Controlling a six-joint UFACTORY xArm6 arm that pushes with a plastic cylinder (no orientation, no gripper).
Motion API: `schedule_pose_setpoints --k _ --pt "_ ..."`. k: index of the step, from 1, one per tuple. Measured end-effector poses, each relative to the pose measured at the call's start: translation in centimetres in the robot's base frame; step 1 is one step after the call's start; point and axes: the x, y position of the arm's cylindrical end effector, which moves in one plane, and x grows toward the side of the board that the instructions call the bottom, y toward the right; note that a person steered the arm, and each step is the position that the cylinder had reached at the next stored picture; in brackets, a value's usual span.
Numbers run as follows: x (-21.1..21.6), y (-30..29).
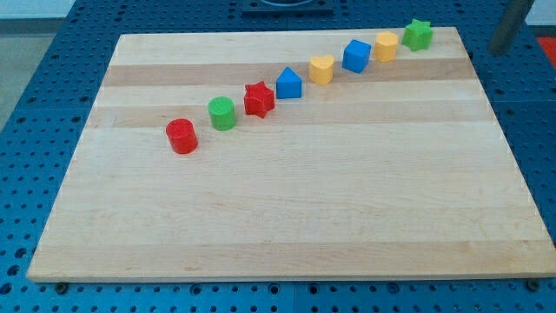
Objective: Move the green star above the blue cube
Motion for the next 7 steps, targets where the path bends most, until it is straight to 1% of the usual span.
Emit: schedule_pose_setpoints --k 1,2,3,4,5,7 --pt "4.3 -0.2" --pt "13.0 -2.8" --pt "19.7 -6.5" --pt "20.5 -4.7" --pt "16.1 -1.9" --pt "4.2 -1.1"
